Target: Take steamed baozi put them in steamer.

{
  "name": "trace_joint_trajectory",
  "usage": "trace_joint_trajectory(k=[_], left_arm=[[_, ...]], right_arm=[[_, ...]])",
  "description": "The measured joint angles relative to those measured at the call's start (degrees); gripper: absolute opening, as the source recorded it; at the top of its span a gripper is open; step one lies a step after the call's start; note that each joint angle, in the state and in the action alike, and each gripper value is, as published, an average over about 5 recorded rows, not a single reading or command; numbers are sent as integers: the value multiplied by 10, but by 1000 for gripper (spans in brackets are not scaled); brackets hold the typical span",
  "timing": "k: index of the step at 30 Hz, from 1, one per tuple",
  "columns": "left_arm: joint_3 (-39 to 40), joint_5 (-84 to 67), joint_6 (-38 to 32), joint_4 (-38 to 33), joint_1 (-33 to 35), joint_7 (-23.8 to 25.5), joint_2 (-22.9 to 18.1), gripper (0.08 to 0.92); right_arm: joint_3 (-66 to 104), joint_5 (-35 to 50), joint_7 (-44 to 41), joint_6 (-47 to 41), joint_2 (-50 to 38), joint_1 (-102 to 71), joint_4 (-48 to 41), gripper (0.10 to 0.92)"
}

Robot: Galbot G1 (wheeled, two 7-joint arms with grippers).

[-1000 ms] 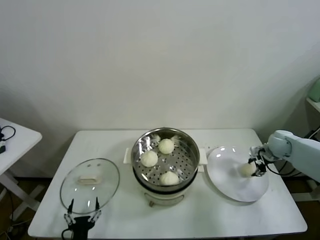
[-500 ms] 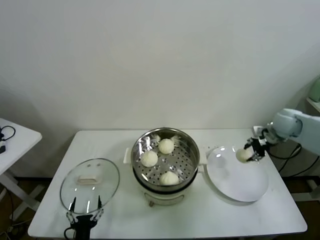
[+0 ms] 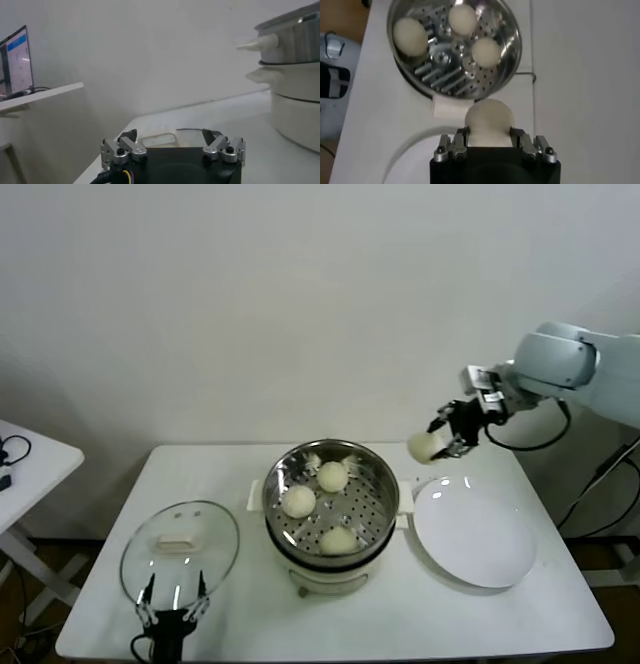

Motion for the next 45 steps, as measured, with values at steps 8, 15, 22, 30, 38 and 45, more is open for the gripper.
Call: trace_joint_trajectory(k=[8,15,22,30,38,45], left_arm=[[-8,-4,4,-1,-5,2,1,823],[-11,-6,7,2,-8,3,1,823],[-15,-6,8,4,-9,4,1,823],[-18,-7,6,6,-9,3,0,823],[-22,-8,3,7,-7,3,0,823],[-24,-7,3,5,-8,2,0,823]], right_arm=[[29,14,28,-22,50,-34,18,577],[50,-17,49,-37,82,-100,13,577],[72,-48,62,-46,104,-168,4,578],[92,-73,75,-48,123,-219,-11,584],[100,-75,83,-43,124,-231,-12,742],[82,-35,77,-33,98,-186,-8,821]])
